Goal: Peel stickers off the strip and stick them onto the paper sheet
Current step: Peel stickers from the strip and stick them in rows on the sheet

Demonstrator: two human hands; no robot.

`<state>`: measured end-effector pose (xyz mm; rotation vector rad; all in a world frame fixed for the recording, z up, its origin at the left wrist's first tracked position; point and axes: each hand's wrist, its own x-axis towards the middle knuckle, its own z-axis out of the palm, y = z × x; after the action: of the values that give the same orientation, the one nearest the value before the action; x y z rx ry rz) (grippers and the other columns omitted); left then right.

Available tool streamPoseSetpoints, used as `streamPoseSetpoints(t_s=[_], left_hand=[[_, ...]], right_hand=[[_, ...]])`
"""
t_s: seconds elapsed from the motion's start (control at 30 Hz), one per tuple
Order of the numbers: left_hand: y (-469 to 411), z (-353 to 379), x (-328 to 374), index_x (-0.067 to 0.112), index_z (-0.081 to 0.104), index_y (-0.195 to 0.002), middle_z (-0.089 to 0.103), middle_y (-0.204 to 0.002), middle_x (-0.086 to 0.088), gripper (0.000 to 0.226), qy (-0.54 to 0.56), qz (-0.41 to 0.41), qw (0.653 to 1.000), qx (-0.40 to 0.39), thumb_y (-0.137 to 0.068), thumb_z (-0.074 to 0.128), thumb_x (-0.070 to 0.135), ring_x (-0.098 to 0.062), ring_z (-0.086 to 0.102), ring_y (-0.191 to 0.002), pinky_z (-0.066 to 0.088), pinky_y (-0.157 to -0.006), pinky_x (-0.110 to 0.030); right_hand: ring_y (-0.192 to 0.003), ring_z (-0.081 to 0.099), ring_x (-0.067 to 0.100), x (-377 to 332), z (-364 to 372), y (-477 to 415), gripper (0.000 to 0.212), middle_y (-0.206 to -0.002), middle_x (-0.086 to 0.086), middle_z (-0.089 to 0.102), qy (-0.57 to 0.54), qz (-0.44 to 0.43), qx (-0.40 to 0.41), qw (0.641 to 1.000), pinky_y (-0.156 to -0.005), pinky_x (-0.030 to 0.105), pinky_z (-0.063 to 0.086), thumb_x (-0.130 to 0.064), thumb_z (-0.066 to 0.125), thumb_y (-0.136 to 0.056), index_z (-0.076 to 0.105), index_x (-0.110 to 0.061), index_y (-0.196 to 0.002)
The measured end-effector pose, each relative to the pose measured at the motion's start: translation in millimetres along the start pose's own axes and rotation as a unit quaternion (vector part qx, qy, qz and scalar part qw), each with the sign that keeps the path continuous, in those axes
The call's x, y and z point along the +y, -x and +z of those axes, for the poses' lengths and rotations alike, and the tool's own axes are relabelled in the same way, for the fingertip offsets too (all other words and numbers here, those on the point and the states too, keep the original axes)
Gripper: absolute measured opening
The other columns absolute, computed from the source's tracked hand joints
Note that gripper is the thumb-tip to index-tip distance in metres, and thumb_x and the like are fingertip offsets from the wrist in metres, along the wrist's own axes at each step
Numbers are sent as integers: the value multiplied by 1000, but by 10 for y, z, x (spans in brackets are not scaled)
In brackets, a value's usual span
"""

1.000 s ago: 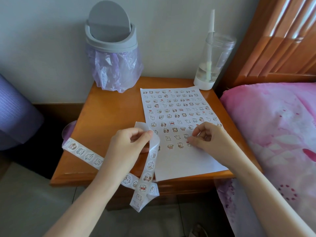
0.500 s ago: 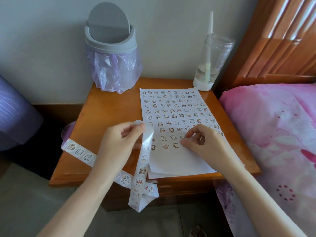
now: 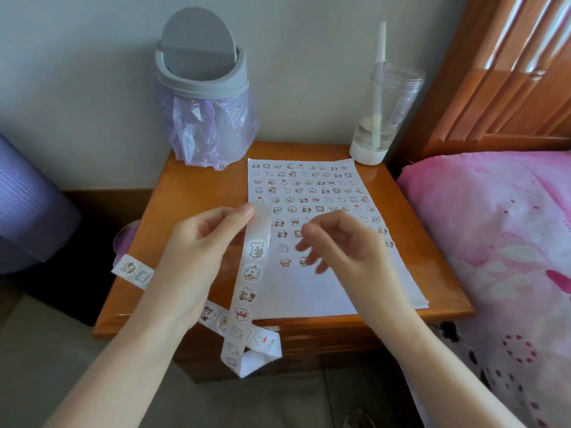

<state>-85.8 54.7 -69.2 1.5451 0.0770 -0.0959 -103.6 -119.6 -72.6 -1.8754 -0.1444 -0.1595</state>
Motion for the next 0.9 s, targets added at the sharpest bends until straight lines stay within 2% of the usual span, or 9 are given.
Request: streamPoseSetpoints(t_s=[0.07,0.2,0.3,0.43,0.57,0.63,0.77,0.9], left_hand=[[25,48,-14,20,72,-82,74,-82,1,30,-4,23,1000,15,-75,59,46,-18,70,-86,53,-74,-32],[49,115,-60,21,70,-85,73,-77,8,25,-55,67,995,44,-85,55,41,-6,69,-77,52,-57,-11],[57,115,-67,19,70,-87,74,-78,6,24,-57,78,994,48,-87,55,37,-7,70,-76,54,-57,-15],[72,116,-66,16,69,-86,74,-77,6,22,-47,90,993,59,-88,56,34,-8,70,-73,53,-54,-15],[95,149,-64,23,68,-82,73,-77,9,23,-68,91,992,57,-87,54,39,-6,69,-75,55,-57,-15],[84,156,-61,24,70,-83,74,-79,9,25,-47,61,996,47,-87,53,42,-6,70,-79,56,-61,-19],[71,157,-46,24,74,-85,75,-90,6,38,-40,15,999,-15,-80,57,58,-15,69,-95,53,-90,-42],[114,174,-14,22,72,-73,74,-74,5,21,-58,28,998,-21,-79,61,38,-8,70,-79,53,-89,-38]], right_hand=[[-75,67,11,-77,88,79,24,-82,-7,69,-27,-22,-19,999,-65,24,56,-39,63,-76,62,-19,-89],[-77,69,12,-121,193,143,13,-85,-8,70,-39,-31,-6,999,-70,27,58,-18,70,-79,64,-18,-91],[-72,69,14,-132,166,124,9,-83,-4,72,-97,3,0,995,-68,25,58,-11,70,-79,67,-14,-86],[-77,70,20,-136,151,116,10,-86,3,73,-136,29,-21,990,-73,34,59,-8,72,-77,68,-9,-86],[-74,70,17,-127,157,121,7,-84,2,73,-138,25,-17,990,-68,26,58,-4,69,-78,68,-6,-85],[-72,70,15,-119,133,114,6,-83,1,73,-123,15,-6,992,-65,22,57,-4,69,-79,69,-7,-84],[-74,70,10,-87,81,99,9,-84,-3,73,-68,4,12,998,-66,18,55,-8,68,-80,70,-12,-88],[-77,69,8,-60,72,105,15,-87,-7,71,2,-11,21,1000,-71,22,57,-12,67,-81,70,-18,-94]])
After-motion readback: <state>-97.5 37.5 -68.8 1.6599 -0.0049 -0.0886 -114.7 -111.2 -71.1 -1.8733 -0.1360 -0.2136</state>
